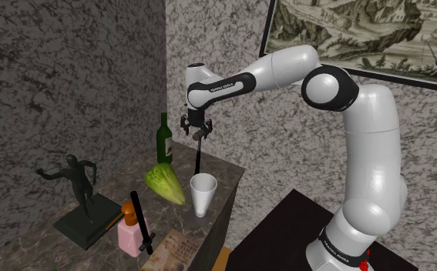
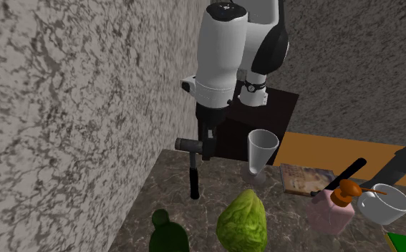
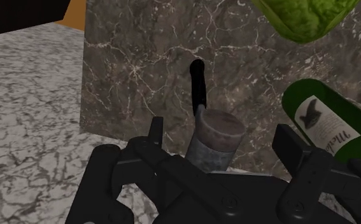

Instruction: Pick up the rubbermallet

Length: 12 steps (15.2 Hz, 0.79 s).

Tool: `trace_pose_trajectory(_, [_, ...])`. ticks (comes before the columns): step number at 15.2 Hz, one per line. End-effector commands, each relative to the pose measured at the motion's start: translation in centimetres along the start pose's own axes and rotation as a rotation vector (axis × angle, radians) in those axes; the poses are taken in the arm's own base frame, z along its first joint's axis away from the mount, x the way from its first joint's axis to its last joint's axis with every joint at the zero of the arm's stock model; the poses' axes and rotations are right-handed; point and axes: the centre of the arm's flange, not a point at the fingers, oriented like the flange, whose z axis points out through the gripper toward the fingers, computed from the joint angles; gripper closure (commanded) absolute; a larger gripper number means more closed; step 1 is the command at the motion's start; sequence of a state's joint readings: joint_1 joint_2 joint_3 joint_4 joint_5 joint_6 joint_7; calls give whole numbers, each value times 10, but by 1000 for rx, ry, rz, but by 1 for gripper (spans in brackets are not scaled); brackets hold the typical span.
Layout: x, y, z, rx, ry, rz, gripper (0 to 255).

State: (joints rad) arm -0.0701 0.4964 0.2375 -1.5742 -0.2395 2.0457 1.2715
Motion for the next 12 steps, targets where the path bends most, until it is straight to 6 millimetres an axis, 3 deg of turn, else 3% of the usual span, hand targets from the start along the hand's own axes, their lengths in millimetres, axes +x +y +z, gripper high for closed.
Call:
trace_pose_trajectory(1, [-1, 0, 4, 0, 0, 0, 0])
trace_pose_trajectory(2, [-1, 1, 3, 1, 0, 0, 255])
trace_pose_trajectory(12, [0, 0, -1, 0, 0, 0, 255])
